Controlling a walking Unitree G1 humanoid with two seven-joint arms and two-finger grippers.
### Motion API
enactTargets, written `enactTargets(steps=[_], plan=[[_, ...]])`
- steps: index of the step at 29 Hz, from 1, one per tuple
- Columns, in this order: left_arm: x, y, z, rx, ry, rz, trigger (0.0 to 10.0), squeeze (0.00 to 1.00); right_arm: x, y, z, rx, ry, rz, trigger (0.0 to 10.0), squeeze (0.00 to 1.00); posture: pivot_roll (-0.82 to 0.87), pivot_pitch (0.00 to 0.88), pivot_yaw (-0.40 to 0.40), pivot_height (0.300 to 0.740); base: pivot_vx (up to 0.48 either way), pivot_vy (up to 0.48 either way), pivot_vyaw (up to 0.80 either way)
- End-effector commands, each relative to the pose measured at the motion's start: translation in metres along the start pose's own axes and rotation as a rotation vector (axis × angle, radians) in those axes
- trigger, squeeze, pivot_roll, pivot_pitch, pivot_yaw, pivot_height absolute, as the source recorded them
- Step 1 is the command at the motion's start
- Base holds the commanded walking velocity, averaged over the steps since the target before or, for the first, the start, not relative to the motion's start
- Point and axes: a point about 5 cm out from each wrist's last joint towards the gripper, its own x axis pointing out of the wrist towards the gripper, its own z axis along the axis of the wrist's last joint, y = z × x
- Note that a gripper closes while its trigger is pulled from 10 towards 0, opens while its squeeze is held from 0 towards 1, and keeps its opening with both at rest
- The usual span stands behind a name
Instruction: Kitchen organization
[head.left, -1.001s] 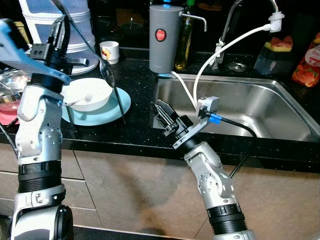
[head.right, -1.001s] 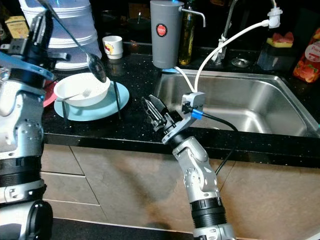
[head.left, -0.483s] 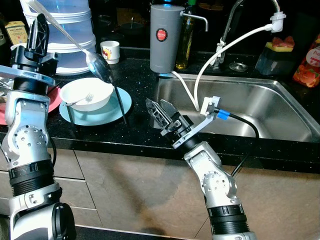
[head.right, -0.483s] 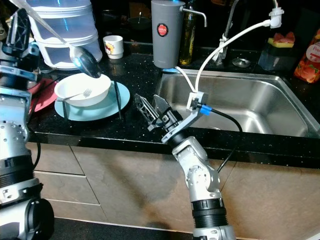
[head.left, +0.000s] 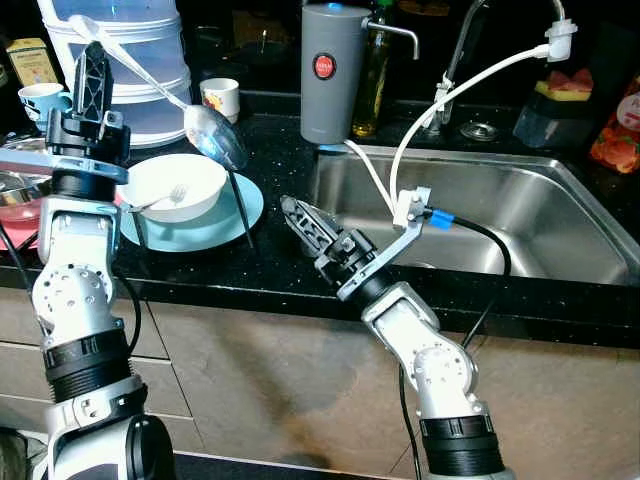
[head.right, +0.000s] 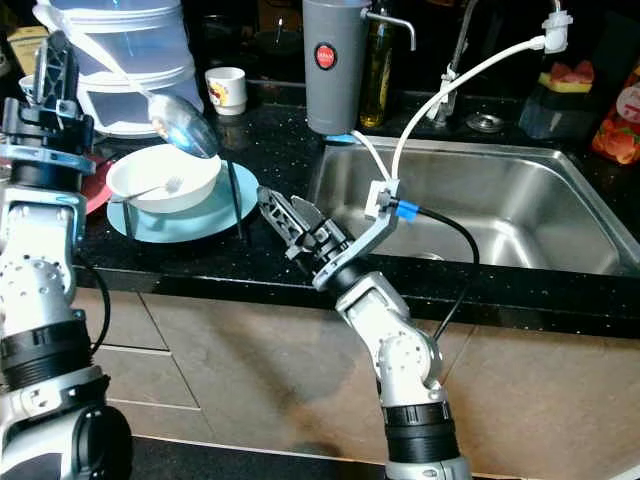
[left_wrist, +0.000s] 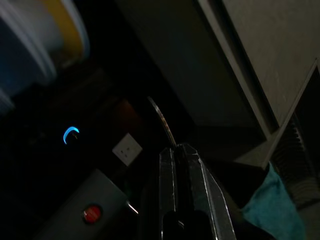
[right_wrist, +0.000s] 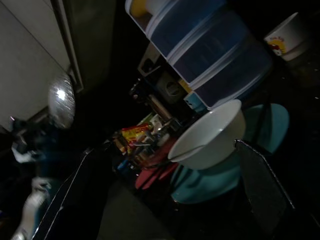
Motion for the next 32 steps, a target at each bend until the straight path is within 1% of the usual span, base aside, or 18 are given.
enactTargets(steps=[1, 2, 4, 9, 16, 17, 20, 25, 27, 32], plan=[[-0.004, 0.000, -0.002, -0.028, -0.003, 0.013, 0.0, 0.00, 0.015, 0.024, -0.010, 0.132, -0.051, 0.063, 10.0, 0.00, 0.13, 0.101, 0.007, 0.740, 0.000, 0.000, 0.00], [-0.005, 0.000, -0.003, -0.031, -0.001, 0.014, 0.0, 0.00, 0.016, 0.025, -0.009, 0.136, -0.056, 0.064, 10.0, 0.00, 0.13, 0.099, 0.006, 0.740, 0.000, 0.000, 0.00], [-0.008, 0.000, -0.007, -0.036, 0.010, 0.018, 0.0, 0.00, 0.017, 0.029, -0.004, 0.176, -0.078, 0.068, 10.0, 0.00, 0.13, 0.097, 0.005, 0.740, 0.000, 0.000, 0.00], [-0.011, 0.001, -0.012, -0.046, 0.027, 0.032, 0.0, 0.00, 0.019, 0.034, 0.002, 0.223, -0.100, 0.085, 10.0, 0.00, 0.13, 0.090, 0.006, 0.740, 0.000, 0.000, 0.00], [-0.017, 0.006, -0.018, -0.050, 0.042, 0.060, 0.0, 0.00, 0.019, 0.037, 0.003, 0.217, -0.093, 0.103, 10.0, 0.00, 0.13, 0.079, 0.007, 0.740, 0.000, 0.000, 0.00], [-0.020, 0.008, -0.023, -0.058, 0.054, 0.072, 0.0, 0.00, 0.018, 0.039, 0.001, 0.207, -0.081, 0.111, 10.0, 0.00, 0.13, 0.079, 0.007, 0.740, 0.000, 0.000, 0.00], [-0.022, 0.011, -0.028, -0.059, 0.064, 0.089, 0.0, 0.00, 0.018, 0.042, -0.001, 0.209, -0.069, 0.119, 10.0, 0.00, 0.13, 0.071, 0.012, 0.740, 0.000, 0.000, 0.00], [-0.024, 0.013, -0.033, -0.055, 0.075, 0.101, 0.0, 0.00, 0.019, 0.045, -0.004, 0.217, -0.057, 0.129, 10.0, 0.00, 0.13, 0.068, 0.014, 0.740, 0.000, 0.000, 0.00], [-0.025, 0.015, -0.040, -0.067, 0.087, 0.105, 0.0, 0.00, 0.019, 0.049, -0.006, 0.230, -0.053, 0.143, 10.0, 0.00, 0.13, 0.067, 0.017, 0.740, 0.000, 0.000, 0.00], [-0.026, 0.018, -0.046, -0.069, 0.096, 0.117, 0.0, 0.00, 0.021, 0.057, -0.008, 0.242, -0.042, 0.180, 10.0, 0.00, 0.12, 0.073, 0.023, 0.740, 0.000, 0.000, 0.00]])
